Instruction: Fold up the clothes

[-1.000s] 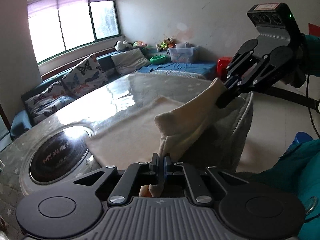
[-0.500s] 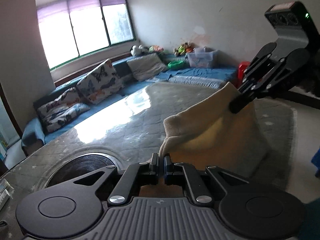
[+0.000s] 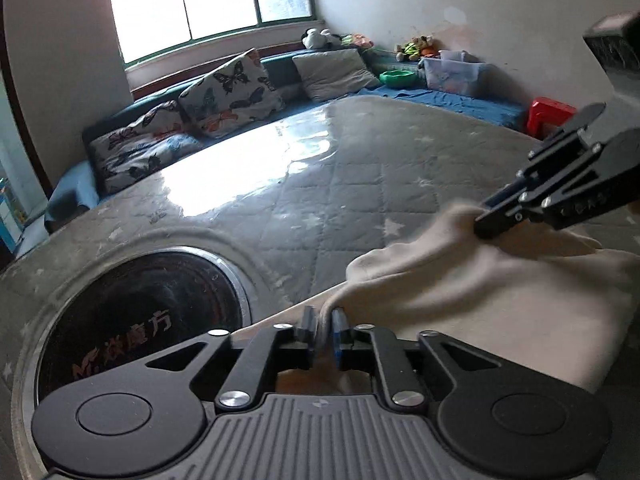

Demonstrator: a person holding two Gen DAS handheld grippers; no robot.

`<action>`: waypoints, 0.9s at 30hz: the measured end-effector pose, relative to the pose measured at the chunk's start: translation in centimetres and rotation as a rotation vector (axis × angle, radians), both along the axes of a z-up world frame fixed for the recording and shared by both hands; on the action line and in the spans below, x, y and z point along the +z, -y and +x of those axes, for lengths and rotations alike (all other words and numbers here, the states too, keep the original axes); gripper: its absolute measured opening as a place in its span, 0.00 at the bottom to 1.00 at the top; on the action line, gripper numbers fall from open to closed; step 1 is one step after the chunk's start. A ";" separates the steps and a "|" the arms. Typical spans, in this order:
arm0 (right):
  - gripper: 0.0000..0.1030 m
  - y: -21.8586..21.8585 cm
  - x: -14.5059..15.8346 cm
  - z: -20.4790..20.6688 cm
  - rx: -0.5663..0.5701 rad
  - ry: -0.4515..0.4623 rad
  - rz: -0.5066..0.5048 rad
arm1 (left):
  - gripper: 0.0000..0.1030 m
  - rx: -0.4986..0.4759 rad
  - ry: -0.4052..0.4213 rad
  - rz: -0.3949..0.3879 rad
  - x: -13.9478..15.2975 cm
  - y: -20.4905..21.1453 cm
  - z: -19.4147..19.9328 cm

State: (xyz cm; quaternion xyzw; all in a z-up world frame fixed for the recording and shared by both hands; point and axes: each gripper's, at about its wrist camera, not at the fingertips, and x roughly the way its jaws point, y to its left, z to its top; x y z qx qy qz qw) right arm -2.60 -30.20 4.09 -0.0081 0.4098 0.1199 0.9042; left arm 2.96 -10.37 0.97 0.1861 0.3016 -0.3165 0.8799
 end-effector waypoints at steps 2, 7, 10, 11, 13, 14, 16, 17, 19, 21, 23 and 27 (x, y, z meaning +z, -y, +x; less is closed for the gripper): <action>0.16 0.4 -0.3 0.1 -0.031 0.002 0.019 | 0.19 0.017 0.000 -0.006 0.1 0.0 0.4; 0.17 0.8 0.6 -0.7 -0.079 0.070 0.010 | 0.19 0.036 0.014 -0.025 1.2 0.1 0.1; 0.17 0.1 2.0 -1.3 -0.050 0.113 -0.005 | 0.19 0.029 0.024 -0.048 2.3 0.1 -0.5; 0.17 -0.3 2.1 -1.4 -0.031 0.112 -0.003 | 0.19 0.019 0.018 -0.060 2.6 0.2 -0.7; 0.17 -1.0 2.0 -1.3 -0.001 0.101 -0.002 | 0.19 -0.009 -0.002 -0.075 2.7 0.7 -1.0; 0.17 -1.3 1.7 -1.2 0.011 0.092 -0.006 | 0.19 -0.025 -0.010 -0.073 2.7 1.1 -1.2; 0.17 -1.8 0.8 -0.5 0.009 0.076 -0.020 | 0.19 -0.046 -0.020 -0.063 2.4 2.1 -1.5; 0.17 -1.9 0.3 -0.2 0.003 0.066 -0.024 | 0.19 -0.053 -0.025 -0.057 2.2 2.5 -1.5; 0.17 -1.8 -0.5 0.4 -0.011 0.041 -0.020 | 0.19 -0.060 -0.037 -0.045 1.7 3.4 -1.2; 0.17 -1.7 -0.9 0.5 -0.016 0.052 -0.015 | 0.19 -0.055 -0.050 -0.034 1.1 4.0 -0.8; 0.17 -1.3 -0.5 0.3 -0.023 0.062 -0.011 | 0.19 -0.048 -0.060 -0.031 0.8 4.3 -0.4; 0.17 -0.6 1.0 -1.8 -0.006 0.077 -0.034 | 0.19 -0.045 -0.057 -0.033 0.7 4.4 -0.3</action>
